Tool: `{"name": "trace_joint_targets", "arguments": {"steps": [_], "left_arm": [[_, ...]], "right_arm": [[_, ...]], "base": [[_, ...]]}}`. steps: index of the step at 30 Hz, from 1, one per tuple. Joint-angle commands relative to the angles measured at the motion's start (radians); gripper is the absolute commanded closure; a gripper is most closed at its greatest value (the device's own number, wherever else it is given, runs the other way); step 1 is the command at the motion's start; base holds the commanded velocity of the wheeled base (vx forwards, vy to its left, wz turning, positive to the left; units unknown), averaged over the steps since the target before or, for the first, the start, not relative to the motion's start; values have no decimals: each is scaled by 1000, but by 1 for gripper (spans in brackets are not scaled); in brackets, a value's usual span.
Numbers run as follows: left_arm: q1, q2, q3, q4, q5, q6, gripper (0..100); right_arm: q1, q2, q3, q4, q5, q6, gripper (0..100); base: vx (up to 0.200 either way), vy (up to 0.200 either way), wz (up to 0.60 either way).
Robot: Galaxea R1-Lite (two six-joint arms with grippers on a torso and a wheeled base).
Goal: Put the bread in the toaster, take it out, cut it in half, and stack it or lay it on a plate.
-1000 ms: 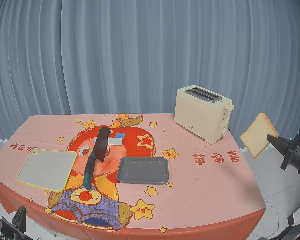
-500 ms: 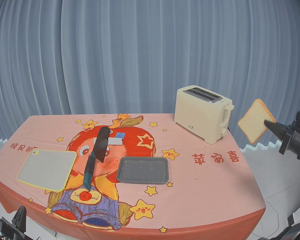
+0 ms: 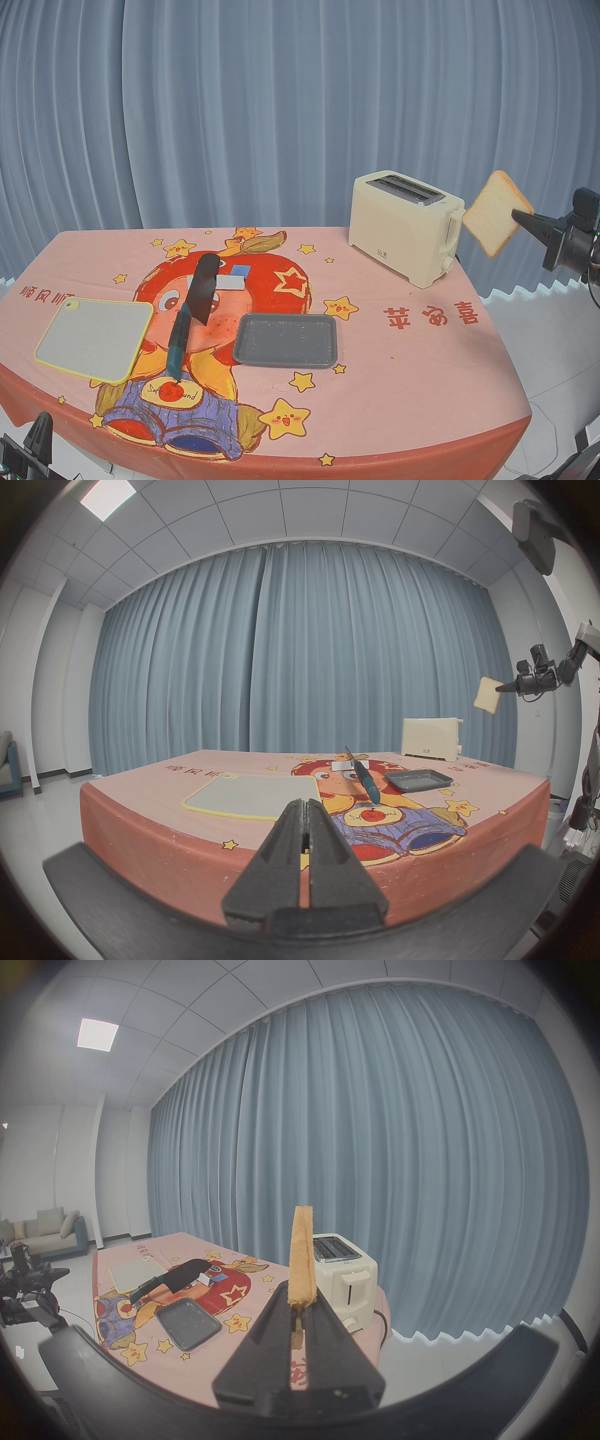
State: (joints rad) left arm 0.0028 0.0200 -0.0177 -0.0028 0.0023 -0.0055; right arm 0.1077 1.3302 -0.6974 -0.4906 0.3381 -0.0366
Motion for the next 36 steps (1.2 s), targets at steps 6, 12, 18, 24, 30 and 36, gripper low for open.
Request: {"name": "trace_joint_targets", "arguments": {"steps": [6,12,18,24,30,36], "left_arm": [[0,1,18,0,1,-1,100],[0,1,18,0,1,-1,100],[0,1,18,0,1,-1,100],[0,1,18,0,1,-1,100],[0,1,18,0,1,-1,100],[0,1,18,0,1,-1,100]], "right_arm": [[1,150,-132,-3,1,0,100],[3,216,-192,-8,1,-2,100],[3,284,-289,0,1,-2,100],[12,369,-416,6,1,-2,100],[21,457,-521,6,2,-3,100],[33,567,-633,6,2,-3,100]], "base": [[0,0,0],[0,0,0],[0,0,0],[0,0,0],[0,0,0],[0,0,0]]}}
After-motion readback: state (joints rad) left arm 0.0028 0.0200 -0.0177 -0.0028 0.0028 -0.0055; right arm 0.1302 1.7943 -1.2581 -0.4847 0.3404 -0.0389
